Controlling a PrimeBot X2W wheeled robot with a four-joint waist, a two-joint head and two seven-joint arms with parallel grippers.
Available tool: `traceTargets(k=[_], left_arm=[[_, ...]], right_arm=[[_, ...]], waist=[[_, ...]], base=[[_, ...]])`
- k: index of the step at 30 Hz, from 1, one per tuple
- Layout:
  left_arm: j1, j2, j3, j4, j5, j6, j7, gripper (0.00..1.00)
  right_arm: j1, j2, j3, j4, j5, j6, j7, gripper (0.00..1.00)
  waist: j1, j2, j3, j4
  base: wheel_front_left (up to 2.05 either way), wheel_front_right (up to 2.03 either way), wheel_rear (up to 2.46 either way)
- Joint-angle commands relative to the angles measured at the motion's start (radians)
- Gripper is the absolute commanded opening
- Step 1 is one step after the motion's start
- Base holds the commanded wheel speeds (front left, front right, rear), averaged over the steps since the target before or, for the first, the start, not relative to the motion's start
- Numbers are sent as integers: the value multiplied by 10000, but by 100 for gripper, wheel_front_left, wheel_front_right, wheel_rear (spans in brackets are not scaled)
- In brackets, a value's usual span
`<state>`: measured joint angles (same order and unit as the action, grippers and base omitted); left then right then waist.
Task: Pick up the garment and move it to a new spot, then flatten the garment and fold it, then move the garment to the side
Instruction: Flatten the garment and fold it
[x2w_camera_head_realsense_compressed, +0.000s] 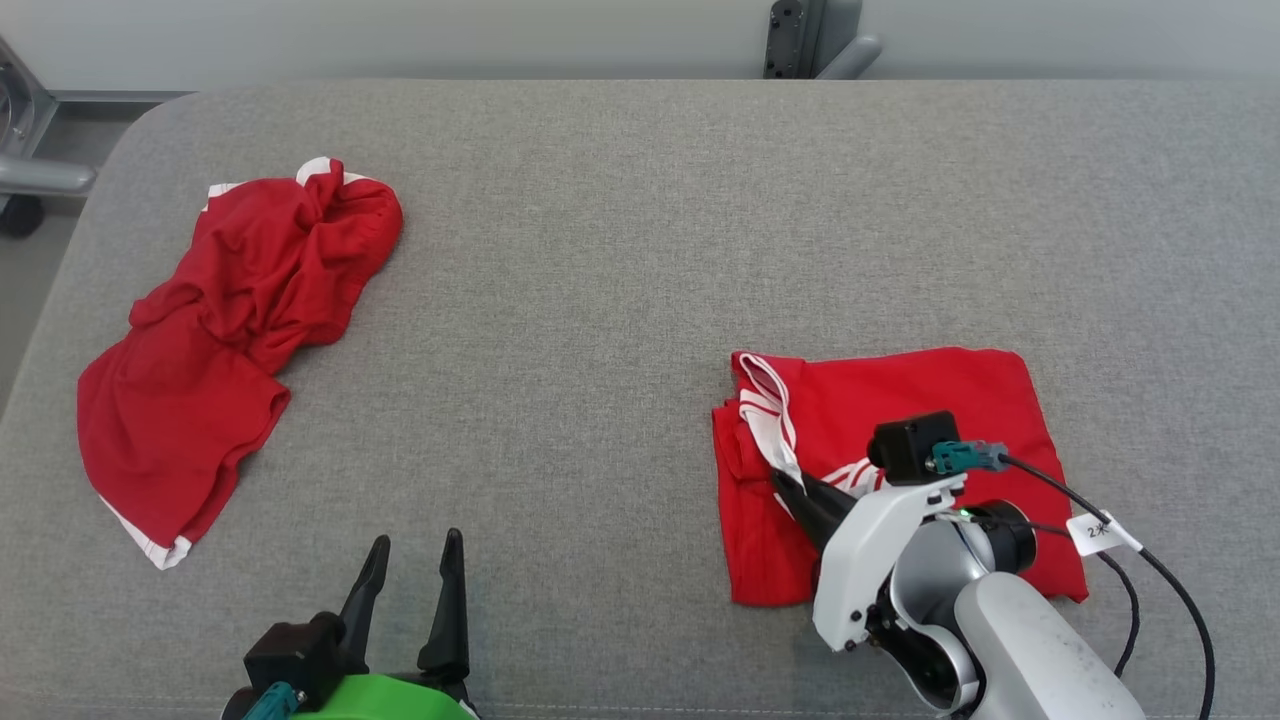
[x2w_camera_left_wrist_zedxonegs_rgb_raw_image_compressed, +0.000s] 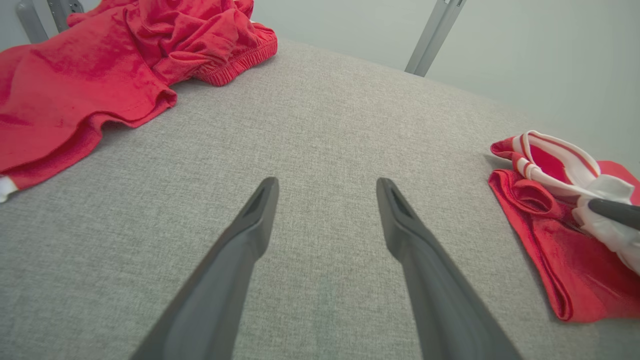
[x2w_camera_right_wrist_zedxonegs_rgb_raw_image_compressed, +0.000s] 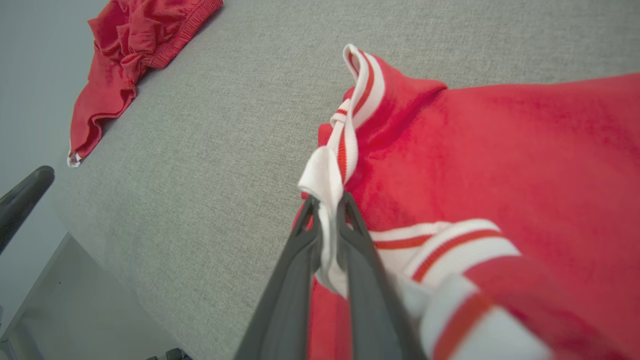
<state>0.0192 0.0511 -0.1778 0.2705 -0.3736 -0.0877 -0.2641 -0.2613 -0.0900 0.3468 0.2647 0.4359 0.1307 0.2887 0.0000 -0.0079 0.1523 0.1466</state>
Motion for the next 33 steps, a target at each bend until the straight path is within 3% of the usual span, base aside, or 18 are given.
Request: traceTargets(k=[1, 5, 6, 7, 8, 15, 24, 30, 33], left_arm=[[44, -5, -21, 43, -74, 31, 0, 100], [71, -5, -56, 97, -106, 63, 0, 100], [99, -5, -37, 115, -102, 64, 0, 100], [146, -5, -10, 146, -75, 60, 0, 100], [192, -4, 27, 173, -46, 66, 0, 100], [454, -2, 412, 241, 73, 18, 0, 100], [826, -3, 595, 45, -60, 121, 0, 100], [1046, 0, 638, -103, -26, 182, 0, 100], [1102, 0, 680, -161, 96, 174, 0, 100]], right_arm=[[-15, 53, 87, 100, -61, 0, -36, 0], [-6, 144, 276, 319, -117, 0, -97, 0], [-18, 167, 341, 323, -109, 0, -153, 9], [-14, 187, 397, 322, -91, 0, -198, 65], [-7, 191, 432, 302, -81, 0, -213, 100], [523, -77, -257, -628, -393, 0, -932, 100], [1899, -473, -2706, -2252, -1379, 0, -2234, 100], [2800, -462, -4550, -2057, -2548, 0, -3748, 100], [3140, -521, -4982, -1617, -3151, 0, -4484, 100]], waist=[[0, 79, -36, -5], [0, 79, -123, -31], [0, 79, -157, -60], [0, 79, -193, -98], [0, 79, -232, -152], [0, 79, -672, -571], [0, 79, -1102, -1076], [0, 79, -1334, -1389], [0, 79, -1421, -1445]], base=[[0, 0, 0], [0, 0, 0], [0, 0, 0], [0, 0, 0], [0, 0, 0], [0, 0, 0], [0, 0, 0], [0, 0, 0], [0, 0, 0]])
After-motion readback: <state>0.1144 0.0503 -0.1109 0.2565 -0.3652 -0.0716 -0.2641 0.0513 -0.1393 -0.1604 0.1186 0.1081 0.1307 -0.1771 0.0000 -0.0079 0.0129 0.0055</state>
